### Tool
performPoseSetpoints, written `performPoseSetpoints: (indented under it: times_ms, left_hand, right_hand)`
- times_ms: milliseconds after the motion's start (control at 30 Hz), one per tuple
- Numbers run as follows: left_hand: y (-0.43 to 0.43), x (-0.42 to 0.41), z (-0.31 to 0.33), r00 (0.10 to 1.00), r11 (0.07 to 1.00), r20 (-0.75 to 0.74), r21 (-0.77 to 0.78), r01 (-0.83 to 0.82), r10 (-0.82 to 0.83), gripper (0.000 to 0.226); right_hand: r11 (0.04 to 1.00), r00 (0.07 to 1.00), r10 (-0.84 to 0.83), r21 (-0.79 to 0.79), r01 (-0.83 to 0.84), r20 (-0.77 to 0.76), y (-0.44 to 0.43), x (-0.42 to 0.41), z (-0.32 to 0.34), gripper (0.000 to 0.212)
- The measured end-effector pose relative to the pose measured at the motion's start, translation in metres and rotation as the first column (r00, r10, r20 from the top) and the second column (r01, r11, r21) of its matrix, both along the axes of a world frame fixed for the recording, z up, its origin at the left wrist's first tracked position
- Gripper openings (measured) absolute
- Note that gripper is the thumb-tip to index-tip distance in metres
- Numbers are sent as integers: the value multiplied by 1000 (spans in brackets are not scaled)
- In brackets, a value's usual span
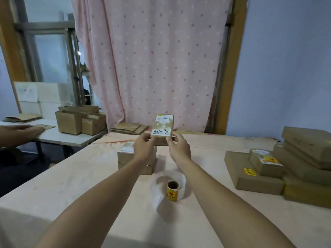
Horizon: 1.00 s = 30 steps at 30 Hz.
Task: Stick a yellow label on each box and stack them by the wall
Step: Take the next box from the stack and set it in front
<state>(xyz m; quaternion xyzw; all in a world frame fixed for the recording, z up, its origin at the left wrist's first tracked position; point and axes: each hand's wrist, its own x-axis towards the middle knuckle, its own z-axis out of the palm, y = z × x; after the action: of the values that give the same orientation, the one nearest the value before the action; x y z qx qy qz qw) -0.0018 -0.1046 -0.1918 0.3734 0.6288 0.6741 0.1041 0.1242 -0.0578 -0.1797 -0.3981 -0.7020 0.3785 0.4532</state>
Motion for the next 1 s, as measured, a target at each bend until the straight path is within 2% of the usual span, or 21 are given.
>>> performPoseSetpoints:
  times_ms: [167,367,700,867,1000]
  left_hand:
    - [11,61,-4,991,988,-44,-85,126,-130,23]
    - [12,130,-27,974,975,-124,-143,172,-190,14]
    - [-8,183,-95,982,966,-66,-204,158,-175,17]
    - [-17,195,-126,982,962,-21,-203,180,-188,10]
    - [-20,201,-141,955,929,-30,-245,278,-294,17]
  right_hand:
    - [989,989,-146,-21,147,32,11,80,-2,25]
    - [954,957,-285,-82,288,53,13,145,-26,17]
    - [924,945,-321,-237,300,-54,-20,187,-101,9]
    - [927,948,-315,-231,297,-45,-34,191,-136,23]
    - [936,958,-286,-214,279,0,-38,192,-161,39]
